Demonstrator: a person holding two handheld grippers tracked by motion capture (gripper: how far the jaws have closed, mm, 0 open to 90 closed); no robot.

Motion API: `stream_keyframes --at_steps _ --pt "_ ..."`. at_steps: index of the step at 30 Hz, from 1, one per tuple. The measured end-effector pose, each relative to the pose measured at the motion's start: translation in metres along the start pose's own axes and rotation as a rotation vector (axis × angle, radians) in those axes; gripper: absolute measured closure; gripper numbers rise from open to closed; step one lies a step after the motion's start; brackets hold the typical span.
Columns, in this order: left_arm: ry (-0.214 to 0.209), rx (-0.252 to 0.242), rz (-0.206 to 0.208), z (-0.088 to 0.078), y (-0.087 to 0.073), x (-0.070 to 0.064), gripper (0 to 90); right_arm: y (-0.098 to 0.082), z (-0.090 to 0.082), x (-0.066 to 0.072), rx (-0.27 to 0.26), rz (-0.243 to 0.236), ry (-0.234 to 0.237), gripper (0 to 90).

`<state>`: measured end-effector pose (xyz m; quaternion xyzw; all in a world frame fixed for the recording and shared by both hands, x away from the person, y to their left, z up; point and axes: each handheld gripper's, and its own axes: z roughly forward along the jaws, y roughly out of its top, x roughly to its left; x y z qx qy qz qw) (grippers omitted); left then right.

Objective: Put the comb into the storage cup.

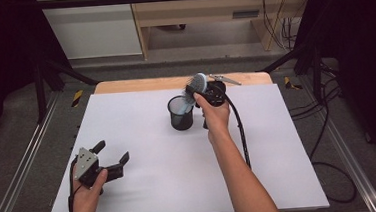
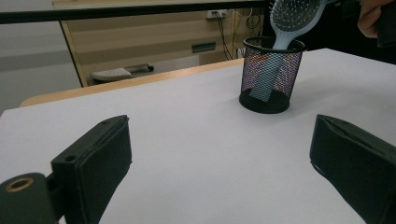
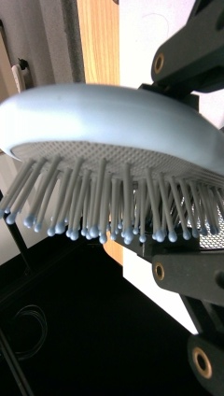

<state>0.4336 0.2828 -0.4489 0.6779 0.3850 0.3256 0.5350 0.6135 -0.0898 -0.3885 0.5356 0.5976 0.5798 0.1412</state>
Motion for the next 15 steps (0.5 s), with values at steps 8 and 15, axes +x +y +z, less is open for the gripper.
stream_keyframes --at_steps 8,15 --pt "-0.001 0.002 0.000 0.0003 -0.0001 0.0001 5.7 -0.0002 -0.0007 -0.0038 0.003 0.007 -0.007 47.4" --pt "-0.003 0.004 0.001 0.0005 -0.0002 -0.0003 5.7 -0.0005 -0.0018 -0.0068 0.006 0.028 -0.012 46.1"
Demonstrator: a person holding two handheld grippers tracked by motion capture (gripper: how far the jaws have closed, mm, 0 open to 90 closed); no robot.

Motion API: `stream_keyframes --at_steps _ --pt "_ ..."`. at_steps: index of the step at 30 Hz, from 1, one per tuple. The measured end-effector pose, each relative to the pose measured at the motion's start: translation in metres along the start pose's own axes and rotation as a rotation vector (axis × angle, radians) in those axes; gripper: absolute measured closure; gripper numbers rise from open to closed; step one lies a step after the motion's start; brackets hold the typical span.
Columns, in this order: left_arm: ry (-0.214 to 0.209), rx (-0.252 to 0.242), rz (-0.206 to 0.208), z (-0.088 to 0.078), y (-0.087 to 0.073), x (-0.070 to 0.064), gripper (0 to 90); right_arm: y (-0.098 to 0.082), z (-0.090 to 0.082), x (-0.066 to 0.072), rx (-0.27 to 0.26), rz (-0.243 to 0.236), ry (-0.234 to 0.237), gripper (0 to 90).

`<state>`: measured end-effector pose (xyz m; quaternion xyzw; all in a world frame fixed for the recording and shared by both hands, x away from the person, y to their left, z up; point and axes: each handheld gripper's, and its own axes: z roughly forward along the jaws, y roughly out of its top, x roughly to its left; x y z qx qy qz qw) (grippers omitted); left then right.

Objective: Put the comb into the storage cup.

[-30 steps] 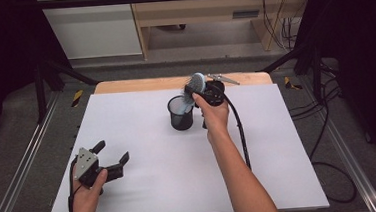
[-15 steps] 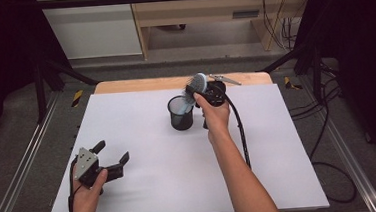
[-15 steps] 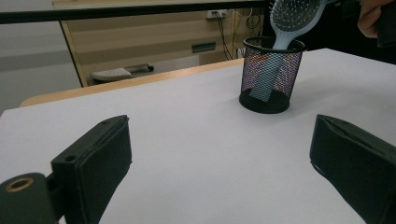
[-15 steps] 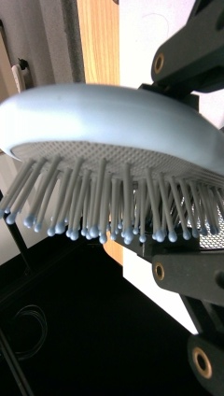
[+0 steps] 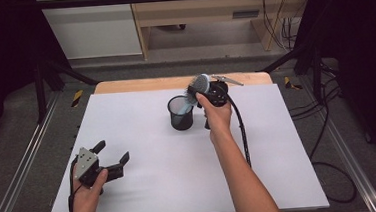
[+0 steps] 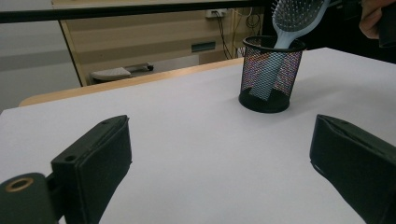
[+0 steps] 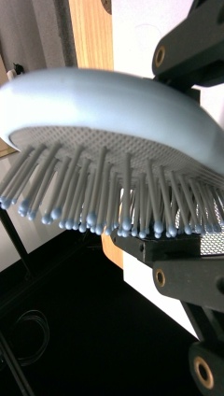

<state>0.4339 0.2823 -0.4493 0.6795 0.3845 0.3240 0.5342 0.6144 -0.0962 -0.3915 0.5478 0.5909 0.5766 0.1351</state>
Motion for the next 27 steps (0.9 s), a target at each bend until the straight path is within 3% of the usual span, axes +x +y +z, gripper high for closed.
stream_keyframes --at_steps 14,27 --pt "-0.004 0.003 0.002 0.0006 -0.0001 -0.0003 5.7 -0.0009 -0.0012 -0.0028 0.000 0.009 -0.003 42.7" --pt "-0.007 0.004 0.001 0.0012 -0.0003 -0.0005 5.7 -0.0004 -0.0014 -0.0026 0.015 0.012 -0.002 28.6"
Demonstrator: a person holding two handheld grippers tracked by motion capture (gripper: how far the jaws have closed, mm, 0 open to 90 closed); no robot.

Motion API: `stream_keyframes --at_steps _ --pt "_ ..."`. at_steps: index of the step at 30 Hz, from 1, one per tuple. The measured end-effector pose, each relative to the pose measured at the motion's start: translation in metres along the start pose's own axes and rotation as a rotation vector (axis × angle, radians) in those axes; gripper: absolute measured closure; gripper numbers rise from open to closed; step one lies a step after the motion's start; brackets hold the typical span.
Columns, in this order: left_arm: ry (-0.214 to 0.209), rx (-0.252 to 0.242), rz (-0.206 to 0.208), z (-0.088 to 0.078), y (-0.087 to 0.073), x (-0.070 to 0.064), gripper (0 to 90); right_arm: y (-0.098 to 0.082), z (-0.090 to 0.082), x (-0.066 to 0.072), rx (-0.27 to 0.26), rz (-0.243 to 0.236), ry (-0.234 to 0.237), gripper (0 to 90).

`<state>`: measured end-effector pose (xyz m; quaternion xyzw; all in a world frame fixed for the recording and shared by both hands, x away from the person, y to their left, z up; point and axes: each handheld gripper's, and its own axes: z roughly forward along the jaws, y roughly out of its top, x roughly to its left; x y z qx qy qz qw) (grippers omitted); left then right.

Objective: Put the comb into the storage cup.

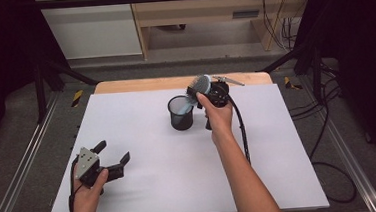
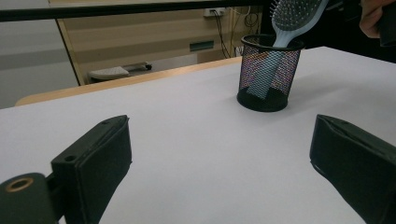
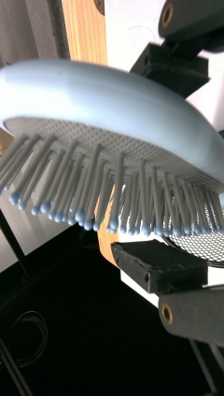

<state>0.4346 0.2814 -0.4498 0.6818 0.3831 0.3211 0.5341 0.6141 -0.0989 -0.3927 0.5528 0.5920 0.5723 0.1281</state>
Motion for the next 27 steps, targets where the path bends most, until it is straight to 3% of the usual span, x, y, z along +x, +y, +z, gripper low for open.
stream_keyframes --at_steps 13,27 --pt "0.001 0.000 -0.002 0.0001 -0.0001 0.0003 5.7 0.0003 0.0006 0.0006 0.025 0.009 -0.002 12.5" --pt "0.002 0.000 -0.002 0.0005 0.0000 0.0008 5.7 0.0021 -0.0016 0.0034 0.024 0.001 0.000 8.2"
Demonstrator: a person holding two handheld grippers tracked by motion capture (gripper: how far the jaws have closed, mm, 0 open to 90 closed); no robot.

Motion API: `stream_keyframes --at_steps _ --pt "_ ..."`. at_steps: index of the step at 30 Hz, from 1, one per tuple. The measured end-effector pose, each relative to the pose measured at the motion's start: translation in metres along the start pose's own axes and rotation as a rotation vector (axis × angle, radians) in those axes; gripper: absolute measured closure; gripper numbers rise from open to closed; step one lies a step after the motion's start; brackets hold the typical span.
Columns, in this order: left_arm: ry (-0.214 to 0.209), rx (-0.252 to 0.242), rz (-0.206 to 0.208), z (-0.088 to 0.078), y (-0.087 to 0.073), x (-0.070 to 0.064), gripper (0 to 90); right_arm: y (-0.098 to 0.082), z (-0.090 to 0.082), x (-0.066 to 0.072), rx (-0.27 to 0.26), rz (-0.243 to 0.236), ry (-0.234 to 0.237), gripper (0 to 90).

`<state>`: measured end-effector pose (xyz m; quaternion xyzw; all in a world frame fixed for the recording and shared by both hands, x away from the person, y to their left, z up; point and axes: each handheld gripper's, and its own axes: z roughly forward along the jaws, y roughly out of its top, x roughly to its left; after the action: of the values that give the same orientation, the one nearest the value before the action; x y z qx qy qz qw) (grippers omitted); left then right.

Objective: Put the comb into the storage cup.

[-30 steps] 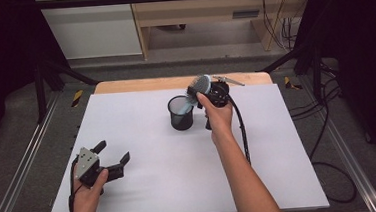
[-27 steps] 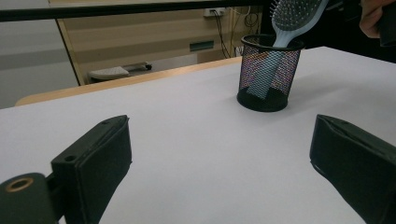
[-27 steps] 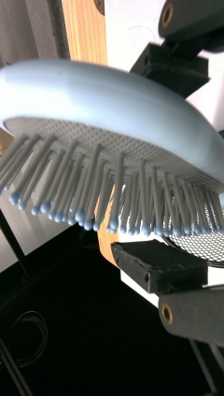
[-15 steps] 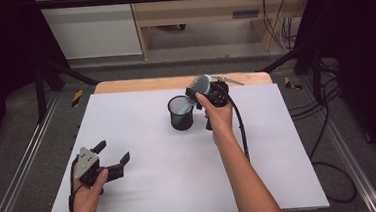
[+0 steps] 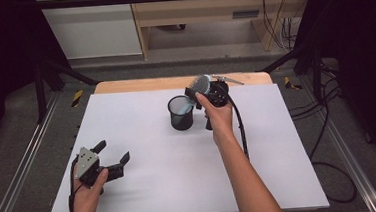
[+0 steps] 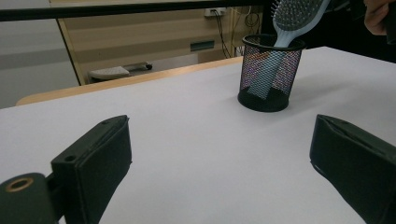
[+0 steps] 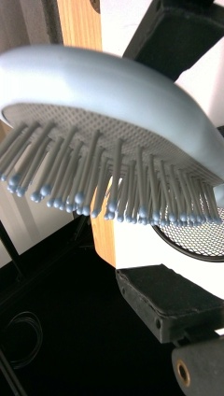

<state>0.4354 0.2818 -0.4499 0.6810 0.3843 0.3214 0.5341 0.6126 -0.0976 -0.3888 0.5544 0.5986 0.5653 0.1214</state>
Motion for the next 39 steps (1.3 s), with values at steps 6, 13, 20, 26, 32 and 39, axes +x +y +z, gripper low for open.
stream_keyframes --at_steps 6,13,20,26,32,39 --pt "0.000 0.000 0.000 0.000 0.000 0.000 5.7 0.000 -0.002 0.001 0.001 -0.011 -0.005 5.9" --pt "0.000 0.000 -0.003 0.000 0.000 0.000 5.4 0.001 -0.002 0.003 0.003 -0.014 -0.001 4.7" --pt "0.006 0.000 -0.008 -0.001 -0.001 0.002 5.3 0.000 -0.005 0.006 0.007 -0.031 -0.005 4.3" --pt "0.011 -0.001 -0.010 -0.001 -0.001 0.002 5.3 -0.001 -0.011 0.014 0.012 -0.112 -0.020 4.0" --pt "0.017 -0.003 -0.024 -0.002 -0.001 0.003 5.3 -0.002 -0.019 0.017 0.019 -0.190 -0.042 4.3" --pt "0.024 -0.004 -0.031 -0.001 -0.002 0.006 5.4 -0.001 -0.028 0.018 0.024 -0.303 -0.078 4.8"
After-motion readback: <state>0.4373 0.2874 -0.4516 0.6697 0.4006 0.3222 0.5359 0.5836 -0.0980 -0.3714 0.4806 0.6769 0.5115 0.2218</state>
